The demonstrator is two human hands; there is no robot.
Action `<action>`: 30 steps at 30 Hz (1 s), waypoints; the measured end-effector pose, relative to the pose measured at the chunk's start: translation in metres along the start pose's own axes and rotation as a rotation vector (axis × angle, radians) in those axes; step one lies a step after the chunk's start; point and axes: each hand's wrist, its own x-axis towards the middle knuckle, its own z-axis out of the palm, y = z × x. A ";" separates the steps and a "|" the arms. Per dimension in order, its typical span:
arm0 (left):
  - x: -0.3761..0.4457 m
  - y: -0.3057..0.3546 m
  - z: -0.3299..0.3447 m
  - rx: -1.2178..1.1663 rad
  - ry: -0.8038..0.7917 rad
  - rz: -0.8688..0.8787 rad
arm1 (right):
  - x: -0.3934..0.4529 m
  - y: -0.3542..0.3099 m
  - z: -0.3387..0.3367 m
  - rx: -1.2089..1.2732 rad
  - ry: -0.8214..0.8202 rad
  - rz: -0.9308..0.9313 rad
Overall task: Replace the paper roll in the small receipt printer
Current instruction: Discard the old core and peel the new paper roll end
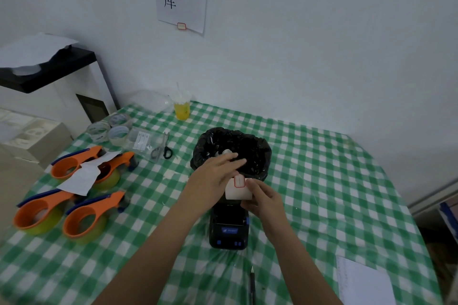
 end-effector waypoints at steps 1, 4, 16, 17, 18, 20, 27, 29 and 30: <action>-0.001 0.003 -0.002 -0.148 0.002 -0.082 | 0.001 -0.001 -0.001 0.016 0.004 -0.004; -0.001 0.009 -0.006 -0.496 -0.011 -0.295 | 0.004 -0.005 -0.004 0.103 0.001 -0.009; 0.003 0.014 -0.013 -0.719 -0.157 -0.313 | 0.002 -0.022 -0.003 0.097 -0.041 -0.098; 0.003 0.015 -0.014 -0.748 -0.163 -0.320 | 0.001 -0.024 -0.003 0.050 -0.029 -0.118; 0.004 0.017 -0.015 -0.778 -0.169 -0.328 | 0.000 -0.026 -0.003 -0.001 -0.022 -0.146; 0.005 0.019 -0.016 -0.812 -0.167 -0.346 | -0.001 -0.031 -0.004 -0.106 -0.027 -0.219; 0.007 0.020 -0.018 -0.721 -0.062 -0.346 | -0.003 -0.047 -0.010 -0.628 0.343 -0.900; 0.007 0.021 -0.019 -0.710 -0.049 -0.332 | -0.002 -0.051 -0.008 -0.813 0.310 -1.118; 0.008 0.022 -0.019 -0.713 -0.042 -0.322 | -0.002 -0.052 -0.006 -0.879 0.276 -1.165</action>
